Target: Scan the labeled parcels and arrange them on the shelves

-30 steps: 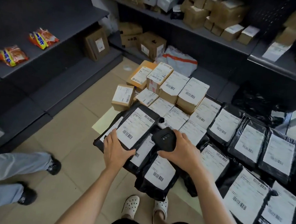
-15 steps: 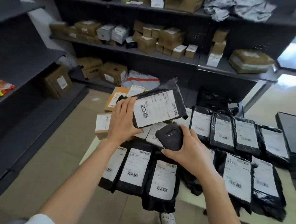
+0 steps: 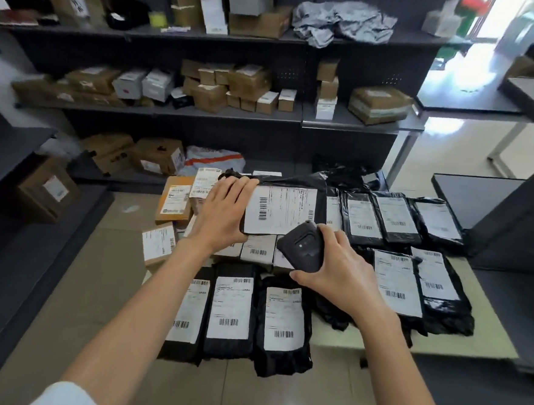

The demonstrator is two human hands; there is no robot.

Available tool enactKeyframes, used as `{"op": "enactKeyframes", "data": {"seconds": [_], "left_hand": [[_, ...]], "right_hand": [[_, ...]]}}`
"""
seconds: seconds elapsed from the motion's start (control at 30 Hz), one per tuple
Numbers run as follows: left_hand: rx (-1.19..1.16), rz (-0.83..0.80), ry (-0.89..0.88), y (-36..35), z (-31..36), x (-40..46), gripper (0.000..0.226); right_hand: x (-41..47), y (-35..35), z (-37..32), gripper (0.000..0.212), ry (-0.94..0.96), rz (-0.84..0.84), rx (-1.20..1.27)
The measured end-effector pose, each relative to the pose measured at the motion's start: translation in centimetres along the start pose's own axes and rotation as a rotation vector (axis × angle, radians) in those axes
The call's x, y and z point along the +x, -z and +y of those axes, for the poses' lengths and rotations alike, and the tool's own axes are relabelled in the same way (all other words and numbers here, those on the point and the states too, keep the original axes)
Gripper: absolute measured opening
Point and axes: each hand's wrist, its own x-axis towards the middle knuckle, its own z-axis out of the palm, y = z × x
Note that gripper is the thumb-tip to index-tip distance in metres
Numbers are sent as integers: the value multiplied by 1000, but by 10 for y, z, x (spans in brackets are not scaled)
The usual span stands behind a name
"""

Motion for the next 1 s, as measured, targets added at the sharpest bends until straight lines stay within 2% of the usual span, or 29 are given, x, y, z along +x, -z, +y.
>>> {"op": "enactKeyframes", "data": {"seconds": [0.4, 0.67, 0.83, 1.0], "left_hand": [[-18, -26, -7, -1, 27, -2, 111], [-58, -35, -41, -5, 40, 0, 113], [-96, -21, -113, -14, 57, 11, 112], [-138, -54, -241, -30, 105, 32, 114]], "right_hand": [[-28, 8, 29, 101, -51, -59, -87], [-40, 6, 42, 100, -86, -14, -60], [-47, 2, 53, 95, -159, 46, 6], [-68, 3, 90, 95, -311, 93, 76]]}}
